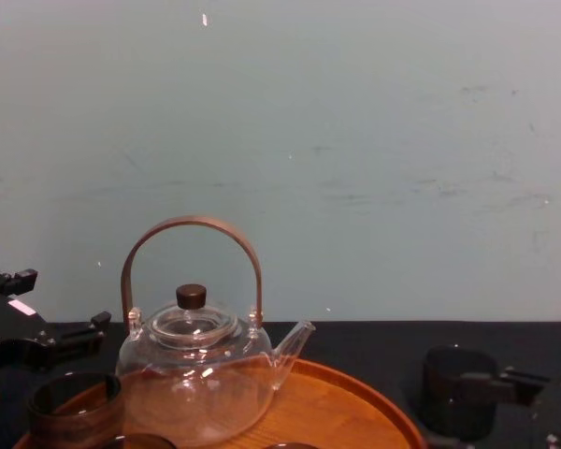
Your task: Pick up the glass from the table and place it on the tray.
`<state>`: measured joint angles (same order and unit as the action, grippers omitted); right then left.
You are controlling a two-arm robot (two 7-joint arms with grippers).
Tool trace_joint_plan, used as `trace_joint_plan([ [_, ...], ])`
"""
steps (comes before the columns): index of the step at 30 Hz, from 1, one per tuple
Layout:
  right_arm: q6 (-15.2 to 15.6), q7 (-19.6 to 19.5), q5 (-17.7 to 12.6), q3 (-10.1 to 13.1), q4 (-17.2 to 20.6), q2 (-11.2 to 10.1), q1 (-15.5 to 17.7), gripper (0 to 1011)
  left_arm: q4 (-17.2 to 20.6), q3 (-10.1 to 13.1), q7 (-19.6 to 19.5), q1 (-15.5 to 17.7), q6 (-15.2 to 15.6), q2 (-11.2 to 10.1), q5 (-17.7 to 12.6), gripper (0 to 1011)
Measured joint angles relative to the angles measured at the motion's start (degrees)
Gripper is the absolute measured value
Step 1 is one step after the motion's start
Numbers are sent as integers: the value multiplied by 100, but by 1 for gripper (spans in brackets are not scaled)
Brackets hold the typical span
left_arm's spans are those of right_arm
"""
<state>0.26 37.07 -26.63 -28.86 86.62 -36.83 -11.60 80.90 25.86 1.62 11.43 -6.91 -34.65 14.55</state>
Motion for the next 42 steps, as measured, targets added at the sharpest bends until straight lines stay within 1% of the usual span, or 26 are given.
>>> trace_joint_plan([
  [4,175,-391,-58,232,16,11,138,1002,0,0,0,0,0,0,0,1001],
  [10,436,-798,-97,495,-43,98,215,1003,0,0,0,0,0,0,0,1001],
  [14,552,-953,-91,587,-104,155,219,1002,0,0,0,0,0,0,0,1001],
  [16,676,-1087,-49,655,-192,218,197,1002,0,0,0,0,0,0,0,1001],
  [20,788,-1215,10,708,-281,293,154,1002,0,0,0,0,0,0,0,1001],
  [22,887,-1310,60,767,-381,372,98,1002,0,0,0,0,0,0,0,1001],
  [27,1002,-1403,144,823,-514,473,9,1002,0,0,0,0,0,0,0,1001],
  [32,1113,-1447,265,829,-669,574,-106,1002,0,0,0,0,0,0,0,1001],
  [42,1214,-1370,525,731,-1074,814,-424,1002,0,0,0,0,0,0,0,1001],
])
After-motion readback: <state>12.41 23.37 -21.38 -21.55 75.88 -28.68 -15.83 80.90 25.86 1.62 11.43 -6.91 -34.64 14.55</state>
